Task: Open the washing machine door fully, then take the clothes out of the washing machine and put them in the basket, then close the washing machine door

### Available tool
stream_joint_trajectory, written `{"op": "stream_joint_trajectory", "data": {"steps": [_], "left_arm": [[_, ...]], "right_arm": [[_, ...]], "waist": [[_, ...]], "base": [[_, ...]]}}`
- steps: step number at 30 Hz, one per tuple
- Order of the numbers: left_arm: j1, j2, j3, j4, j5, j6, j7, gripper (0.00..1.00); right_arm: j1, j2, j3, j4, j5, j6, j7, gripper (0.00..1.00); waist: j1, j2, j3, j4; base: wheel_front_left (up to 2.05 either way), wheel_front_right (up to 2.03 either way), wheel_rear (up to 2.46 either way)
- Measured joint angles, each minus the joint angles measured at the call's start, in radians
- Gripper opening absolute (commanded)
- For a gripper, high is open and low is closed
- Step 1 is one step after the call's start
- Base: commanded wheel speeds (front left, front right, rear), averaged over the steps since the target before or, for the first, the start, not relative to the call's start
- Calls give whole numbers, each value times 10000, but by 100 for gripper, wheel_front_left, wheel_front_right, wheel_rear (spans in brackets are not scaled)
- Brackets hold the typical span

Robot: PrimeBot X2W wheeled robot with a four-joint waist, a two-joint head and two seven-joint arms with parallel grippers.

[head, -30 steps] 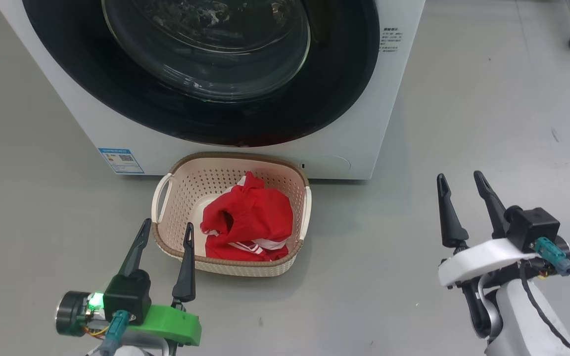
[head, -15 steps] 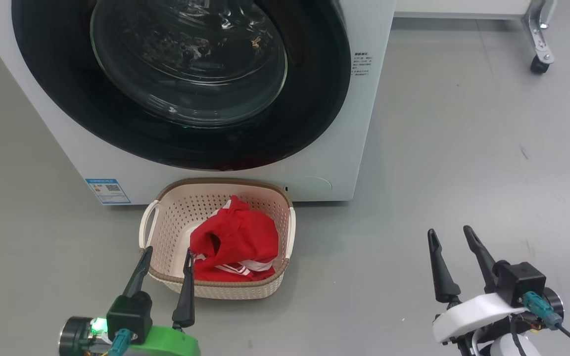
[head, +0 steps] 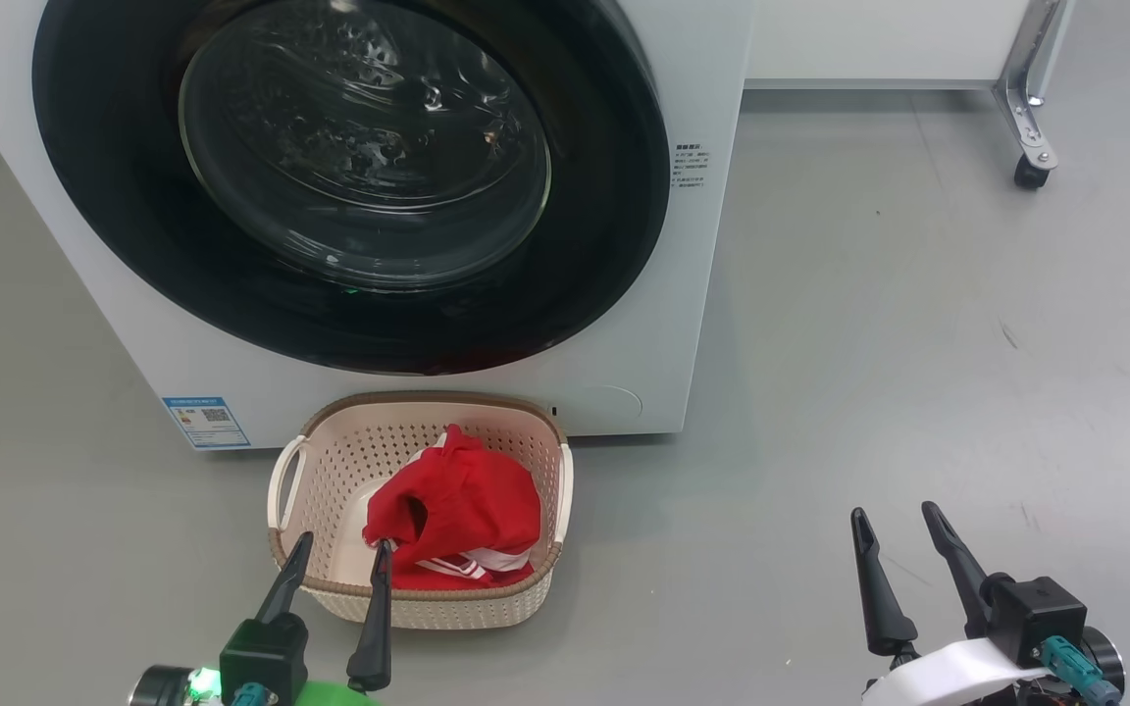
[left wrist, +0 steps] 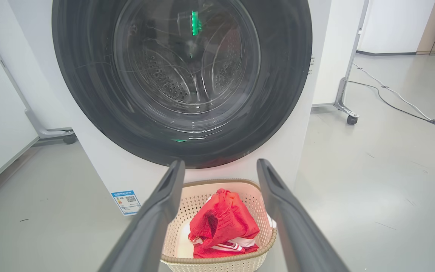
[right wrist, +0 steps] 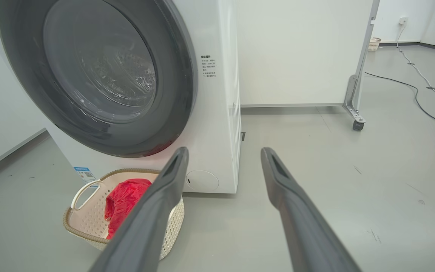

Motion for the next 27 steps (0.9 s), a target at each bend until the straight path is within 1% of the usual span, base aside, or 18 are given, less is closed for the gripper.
{"op": "stream_joint_trajectory", "data": {"steps": [1, 5, 7, 19, 21, 27], "left_arm": [[12, 4, -4, 0, 0, -17, 2, 100], [12, 10, -12, -4, 0, -42, 2, 100], [12, 13, -15, -6, 0, -44, 2, 100], [36, 33, -25, -56, -8, -69, 12, 100], [37, 33, -38, -65, -8, -71, 15, 100], [38, 35, -67, -107, -8, -71, 65, 100]], "right_arm": [[49, 8, -2, -52, 0, -67, 0, 100], [83, 12, -2, -219, 0, -84, 0, 100], [128, 15, 12, -307, 0, -157, 0, 100], [324, 21, 98, -581, 2, -173, 0, 100], [426, 23, 104, -602, 10, -245, 0, 100], [478, 25, 132, -692, 15, -263, 0, 100]], "waist": [[0, 0, -15, -8], [0, 0, -36, -16], [0, 0, -44, -15], [0, 0, -57, -33], [0, 0, -57, -41], [0, 0, -52, -48]], "base": [[0, 0, 0], [0, 0, 0], [0, 0, 0], [0, 0, 0], [0, 0, 0], [0, 0, 0]]}}
